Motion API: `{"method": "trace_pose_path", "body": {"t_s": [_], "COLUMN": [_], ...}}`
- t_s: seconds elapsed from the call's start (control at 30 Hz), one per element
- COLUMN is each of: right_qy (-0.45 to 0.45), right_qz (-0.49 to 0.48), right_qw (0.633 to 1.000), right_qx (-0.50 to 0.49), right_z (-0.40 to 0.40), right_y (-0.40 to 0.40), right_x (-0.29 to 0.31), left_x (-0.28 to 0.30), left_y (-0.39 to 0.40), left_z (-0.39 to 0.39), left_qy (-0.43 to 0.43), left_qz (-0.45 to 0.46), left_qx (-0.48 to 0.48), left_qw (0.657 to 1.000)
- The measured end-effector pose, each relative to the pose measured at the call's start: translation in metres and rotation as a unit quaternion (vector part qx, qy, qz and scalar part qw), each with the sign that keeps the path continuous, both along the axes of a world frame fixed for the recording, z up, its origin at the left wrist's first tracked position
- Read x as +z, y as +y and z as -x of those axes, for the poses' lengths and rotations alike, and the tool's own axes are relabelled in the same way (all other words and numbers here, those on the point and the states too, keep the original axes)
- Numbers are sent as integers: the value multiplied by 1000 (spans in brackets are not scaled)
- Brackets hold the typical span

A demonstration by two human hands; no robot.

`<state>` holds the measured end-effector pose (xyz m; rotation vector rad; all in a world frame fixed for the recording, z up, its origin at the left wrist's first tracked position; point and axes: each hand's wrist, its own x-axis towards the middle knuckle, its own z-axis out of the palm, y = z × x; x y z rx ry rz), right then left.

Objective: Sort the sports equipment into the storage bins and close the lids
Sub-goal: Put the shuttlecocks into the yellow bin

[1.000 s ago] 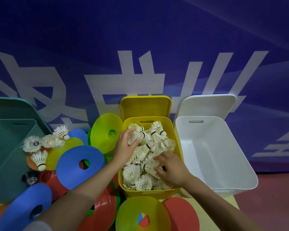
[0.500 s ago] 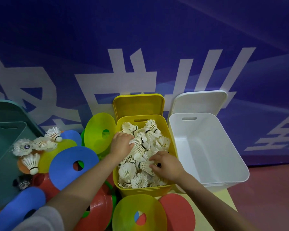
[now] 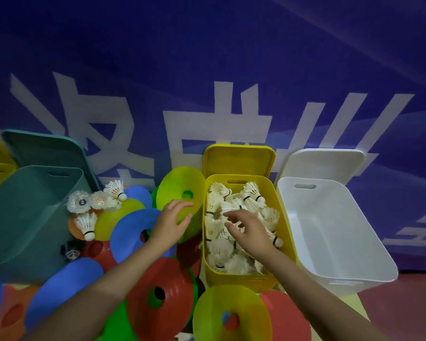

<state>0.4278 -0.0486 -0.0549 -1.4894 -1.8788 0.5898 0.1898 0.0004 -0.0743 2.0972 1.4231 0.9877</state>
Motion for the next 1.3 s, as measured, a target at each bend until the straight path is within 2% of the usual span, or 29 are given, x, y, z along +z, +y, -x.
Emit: {"method": "trace_pose_path", "body": {"t_s": [0.2, 0.33, 0.43, 0.5, 0.6, 0.73, 0.87, 0.93, 1.0, 1.13, 1.2, 1.3], "right_qy": [64, 57, 45, 22, -24, -90, -97, -87, -78, -73, -88, -123], "right_qz": [16, 32, 57, 73, 83, 109, 118, 115, 112, 131, 149, 212], "right_qw": [996, 994, 993, 992, 990, 986, 986, 988, 990, 989, 985, 970], "right_qx": [54, 88, 92, 100, 108, 83, 66, 58, 46, 18, 12, 10], "right_z": [104, 170, 216, 242, 277, 310, 324, 327, 327, 335, 345, 360], "right_y": [29, 55, 77, 92, 115, 142, 168, 180, 191, 211, 219, 228], "right_x": [7, -1, -9, -17, -30, -43, -53, -57, -60, -62, -61, -64], "left_x": [-8, -12, -7, -1, 8, 12, 1, -6, -11, -6, -1, 5], "left_y": [-16, -20, -17, -10, 6, 39, 75, 87, 93, 92, 88, 79], "left_z": [95, 165, 211, 235, 261, 281, 288, 292, 298, 305, 307, 310], "left_qy": [-18, -21, 12, 64, 144, 267, 433, 475, 453, 233, 144, 49], "left_qz": [46, 60, 51, 50, 39, 28, 21, 9, -22, 19, 27, 39], "left_qx": [106, 205, 258, 277, 252, 152, 45, 24, 20, 56, 93, 144], "left_qw": [993, 977, 965, 958, 956, 951, 900, 880, 891, 971, 985, 988]}}
